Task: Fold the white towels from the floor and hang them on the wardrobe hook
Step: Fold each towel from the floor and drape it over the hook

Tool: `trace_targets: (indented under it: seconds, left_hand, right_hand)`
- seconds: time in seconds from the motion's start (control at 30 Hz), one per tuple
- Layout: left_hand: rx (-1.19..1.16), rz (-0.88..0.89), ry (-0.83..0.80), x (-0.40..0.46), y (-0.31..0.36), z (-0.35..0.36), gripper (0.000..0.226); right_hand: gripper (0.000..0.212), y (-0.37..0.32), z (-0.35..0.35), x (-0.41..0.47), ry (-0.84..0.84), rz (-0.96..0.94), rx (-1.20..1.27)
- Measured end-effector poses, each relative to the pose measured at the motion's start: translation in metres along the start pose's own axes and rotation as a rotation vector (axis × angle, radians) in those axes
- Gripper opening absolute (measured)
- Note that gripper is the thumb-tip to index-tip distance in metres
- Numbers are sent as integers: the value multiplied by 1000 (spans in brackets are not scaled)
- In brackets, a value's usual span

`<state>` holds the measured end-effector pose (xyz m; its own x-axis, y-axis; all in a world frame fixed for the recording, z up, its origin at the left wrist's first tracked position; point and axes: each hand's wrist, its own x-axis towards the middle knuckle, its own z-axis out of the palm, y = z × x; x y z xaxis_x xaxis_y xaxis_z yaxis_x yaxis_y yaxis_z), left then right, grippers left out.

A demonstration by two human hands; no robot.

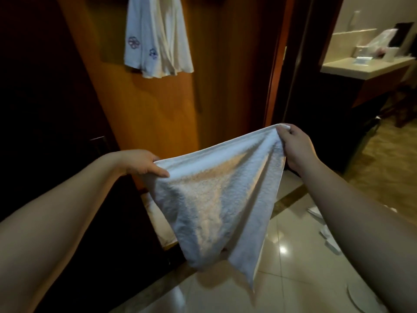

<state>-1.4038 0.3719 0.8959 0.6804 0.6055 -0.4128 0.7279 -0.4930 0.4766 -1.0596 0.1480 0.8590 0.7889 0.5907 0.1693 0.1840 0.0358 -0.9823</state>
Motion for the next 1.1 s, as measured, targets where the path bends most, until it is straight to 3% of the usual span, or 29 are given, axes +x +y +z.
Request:
trace_targets:
  seconds: [0.1,0.3,0.47,0.7,0.8,0.93,1.0,1.1]
  left_hand:
    - [-129,-11,21,-32,-28,8,58]
    - [-686,42,267,-72,-67,35,43]
    - [-1124,147,363,-88,-64,53,38]
    - [-1405,167,487,-103,-51,61,24]
    - [-1544,177,505,-108,-42,69,27]
    - [-1721,145,539,-114,-17,87,21]
    - [-1720,169,534,-116,2,100,30]
    - [-1654,226,537,-121,37,119,25]
  right_hand:
    - [22,4,7,-21,-24,16,32]
    - [17,10,3,-49,-31,69,152]
    - [23,7,2,-56,-54,104,198]
    - [29,-5,21,-63,-185,248,330]
    - [25,-11,31,-73,-256,420,444]
    - [31,-15,55,-99,-229,645,695]
    - [34,-20,69,-119,-223,673,776]
    - [38,-31,89,-150,-237,650,828]
